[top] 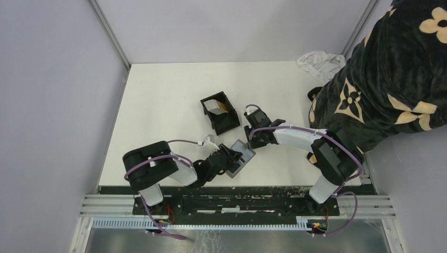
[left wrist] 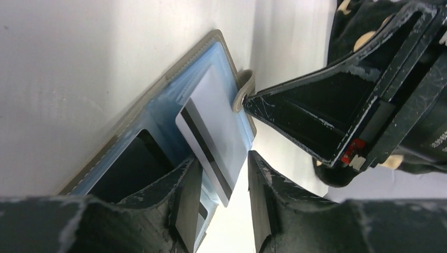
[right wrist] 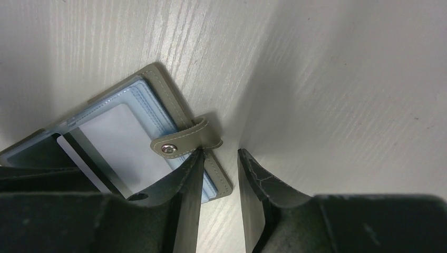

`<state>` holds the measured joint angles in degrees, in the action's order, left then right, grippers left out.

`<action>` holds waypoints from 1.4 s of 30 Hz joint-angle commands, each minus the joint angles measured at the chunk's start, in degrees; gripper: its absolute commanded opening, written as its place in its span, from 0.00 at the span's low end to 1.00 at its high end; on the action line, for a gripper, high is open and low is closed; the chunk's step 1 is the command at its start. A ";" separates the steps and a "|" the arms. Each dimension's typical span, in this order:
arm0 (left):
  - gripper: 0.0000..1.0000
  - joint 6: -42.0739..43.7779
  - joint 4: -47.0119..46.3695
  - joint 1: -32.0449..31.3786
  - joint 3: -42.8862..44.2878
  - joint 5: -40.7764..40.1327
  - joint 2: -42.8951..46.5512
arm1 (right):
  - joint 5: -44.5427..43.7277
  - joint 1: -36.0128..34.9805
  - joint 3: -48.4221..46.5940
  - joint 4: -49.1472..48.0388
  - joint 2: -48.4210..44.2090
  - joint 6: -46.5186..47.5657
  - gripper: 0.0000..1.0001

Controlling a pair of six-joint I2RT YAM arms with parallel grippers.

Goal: Put the credit cards into the card holder
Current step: Insert the credit card into the card holder.

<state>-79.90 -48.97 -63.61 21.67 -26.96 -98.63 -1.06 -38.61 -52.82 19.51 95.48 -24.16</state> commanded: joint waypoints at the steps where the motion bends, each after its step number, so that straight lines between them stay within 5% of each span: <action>1: 0.48 8.83 14.24 -0.90 0.09 -0.82 2.34 | -0.91 -0.17 0.27 -0.97 -0.84 -0.48 0.37; 13: 0.54 15.03 17.42 -1.01 3.95 -0.57 2.55 | -2.99 -0.24 0.52 0.35 -4.02 0.25 0.44; 32: 0.55 12.61 23.57 -1.43 1.43 0.07 7.90 | -2.72 -1.37 -0.70 3.42 -10.34 0.44 0.44; 42: 0.67 12.17 19.38 -1.52 -0.16 0.14 8.98 | -3.41 -6.04 2.59 4.36 -15.51 1.08 0.46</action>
<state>-69.52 -33.67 -64.86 23.29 -26.44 -88.79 -3.07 -42.74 -52.18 24.12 83.35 -23.83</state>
